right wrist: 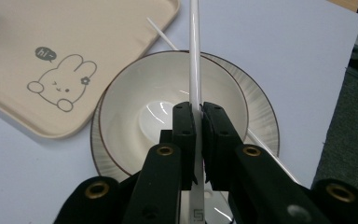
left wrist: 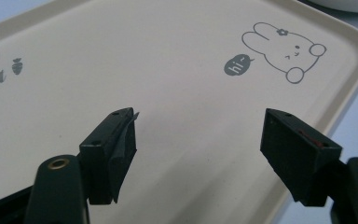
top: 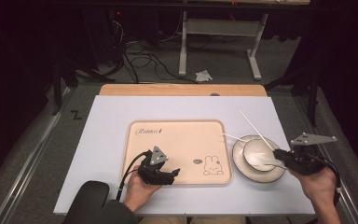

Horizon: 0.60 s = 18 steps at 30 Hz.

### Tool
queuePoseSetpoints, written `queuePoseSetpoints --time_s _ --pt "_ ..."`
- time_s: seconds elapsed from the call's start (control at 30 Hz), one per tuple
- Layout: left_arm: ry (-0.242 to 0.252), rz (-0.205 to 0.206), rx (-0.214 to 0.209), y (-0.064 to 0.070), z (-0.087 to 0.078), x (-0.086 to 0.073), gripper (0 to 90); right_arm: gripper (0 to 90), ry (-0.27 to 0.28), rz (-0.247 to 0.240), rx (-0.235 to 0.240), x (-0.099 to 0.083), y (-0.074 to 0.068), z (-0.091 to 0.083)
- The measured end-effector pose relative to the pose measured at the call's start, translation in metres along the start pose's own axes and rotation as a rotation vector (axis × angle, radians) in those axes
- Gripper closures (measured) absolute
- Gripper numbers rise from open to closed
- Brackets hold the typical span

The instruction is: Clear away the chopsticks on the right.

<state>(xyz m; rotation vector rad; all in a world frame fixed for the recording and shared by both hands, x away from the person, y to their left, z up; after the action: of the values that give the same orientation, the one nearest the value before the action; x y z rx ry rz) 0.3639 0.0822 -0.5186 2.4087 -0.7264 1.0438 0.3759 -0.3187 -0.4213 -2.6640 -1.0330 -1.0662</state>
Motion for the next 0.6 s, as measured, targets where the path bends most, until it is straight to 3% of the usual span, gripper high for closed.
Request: queuePoseSetpoints --time_s 0.6 --pt "0.007 0.006 0.0 0.002 -0.002 0.0 27.6 86.0 0.024 -0.017 0.062 0.018 -0.037 0.019"
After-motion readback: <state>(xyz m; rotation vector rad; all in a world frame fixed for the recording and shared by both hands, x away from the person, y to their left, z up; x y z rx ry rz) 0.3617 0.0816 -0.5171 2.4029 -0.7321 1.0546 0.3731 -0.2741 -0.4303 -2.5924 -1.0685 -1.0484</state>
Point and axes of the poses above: each handheld gripper's, and its own axes: z roughly forward along the jaws, x roughly out of its top, y roughly to its right, the point moved 4 cm from there along z, roughly forward along the jaws, and after that the axes turned 8 degrees about -z, right-handed, at the moved point
